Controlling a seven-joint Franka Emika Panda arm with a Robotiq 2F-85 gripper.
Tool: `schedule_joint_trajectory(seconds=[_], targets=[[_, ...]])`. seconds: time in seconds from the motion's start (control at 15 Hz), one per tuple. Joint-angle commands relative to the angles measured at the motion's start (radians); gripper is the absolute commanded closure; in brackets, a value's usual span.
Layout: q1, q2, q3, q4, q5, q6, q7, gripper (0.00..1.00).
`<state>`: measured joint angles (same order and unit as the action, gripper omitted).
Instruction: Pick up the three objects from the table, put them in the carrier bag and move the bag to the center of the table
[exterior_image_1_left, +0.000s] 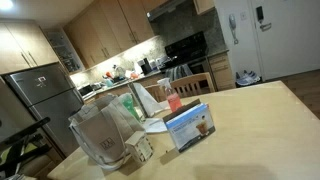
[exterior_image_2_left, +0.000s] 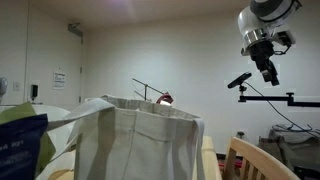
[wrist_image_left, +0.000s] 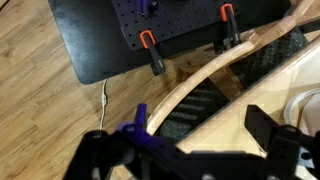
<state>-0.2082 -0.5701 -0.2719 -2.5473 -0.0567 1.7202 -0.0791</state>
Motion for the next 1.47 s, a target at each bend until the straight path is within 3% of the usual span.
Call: schedule_joint_trajectory(seconds=[0.0,0.6,0.87,1.27,1.33,1.4], targets=[[-0.014,0.002,0.012,0.002,0.006,-0.002,-0.006,0.00],[0.025,0.190,0.097,0.296,-0.139,-0.023,-0.028,0.00],[0.066,0.271,0.095,0.442,-0.231,0.009,-0.202,0.00],[0.113,0.282,0.042,0.480,-0.122,0.175,-0.521,0.00],[0.095,0.272,0.068,0.458,-0.168,0.147,-0.431,0.00],[0.100,0.272,0.061,0.460,-0.149,0.161,-0.469,0.00]])
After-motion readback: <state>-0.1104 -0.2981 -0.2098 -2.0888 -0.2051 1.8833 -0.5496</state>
